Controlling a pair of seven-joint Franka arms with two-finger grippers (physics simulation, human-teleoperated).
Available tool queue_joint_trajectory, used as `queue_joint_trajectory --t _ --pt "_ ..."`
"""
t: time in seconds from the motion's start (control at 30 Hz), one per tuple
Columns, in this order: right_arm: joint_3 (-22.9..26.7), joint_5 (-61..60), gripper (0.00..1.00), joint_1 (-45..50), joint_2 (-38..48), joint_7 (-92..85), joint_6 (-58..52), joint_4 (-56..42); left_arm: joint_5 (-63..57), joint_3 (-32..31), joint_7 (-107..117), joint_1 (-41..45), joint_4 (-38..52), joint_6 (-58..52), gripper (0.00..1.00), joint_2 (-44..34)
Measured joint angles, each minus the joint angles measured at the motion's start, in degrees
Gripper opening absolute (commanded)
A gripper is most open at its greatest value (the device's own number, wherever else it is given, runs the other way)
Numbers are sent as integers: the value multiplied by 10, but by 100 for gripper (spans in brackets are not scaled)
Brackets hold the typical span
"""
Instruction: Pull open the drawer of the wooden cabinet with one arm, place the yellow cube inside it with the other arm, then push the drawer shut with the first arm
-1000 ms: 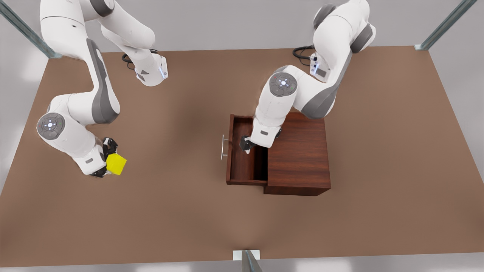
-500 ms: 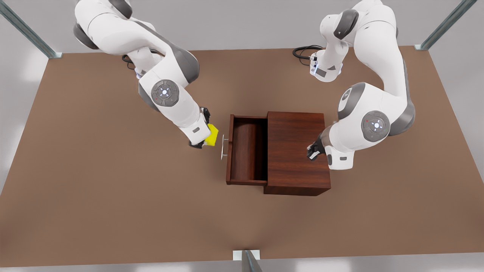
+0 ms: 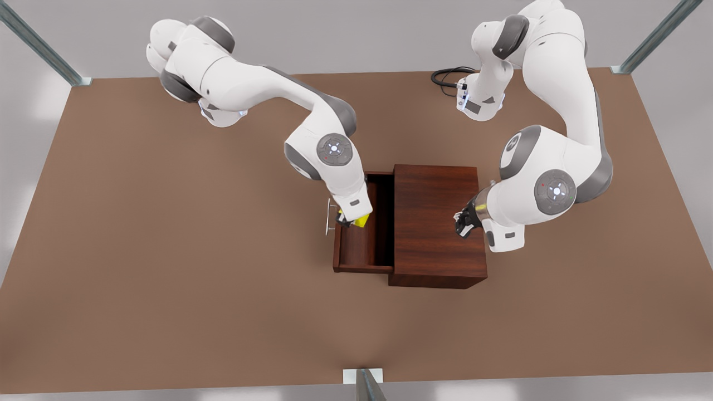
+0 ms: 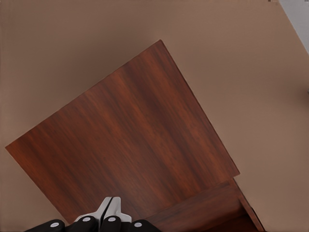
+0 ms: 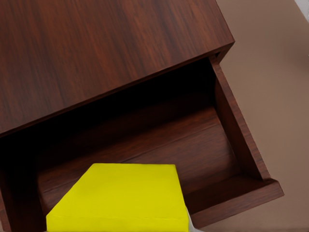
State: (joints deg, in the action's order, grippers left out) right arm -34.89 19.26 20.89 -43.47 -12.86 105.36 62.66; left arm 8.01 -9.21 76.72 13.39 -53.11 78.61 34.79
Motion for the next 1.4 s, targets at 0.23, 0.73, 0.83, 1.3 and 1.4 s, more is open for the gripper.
queue_joint_trajectory --t 0.23,0.73,0.83,1.3,1.4 --pt "0 37 100 1 -15 55 33 21 0 1 16 1 0 -1 21 0" --pt "267 -106 100 -189 329 119 -60 184 41 -2 146 176 0 170 21 34" --pt "309 -157 100 -175 323 123 -84 181 38 1 210 236 -2 276 21 74" --pt "315 -196 100 -177 312 135 -120 184 -48 2 410 292 -75 462 21 147" --pt "315 -196 100 -178 312 137 -121 183 -54 2 430 294 -84 468 21 148"
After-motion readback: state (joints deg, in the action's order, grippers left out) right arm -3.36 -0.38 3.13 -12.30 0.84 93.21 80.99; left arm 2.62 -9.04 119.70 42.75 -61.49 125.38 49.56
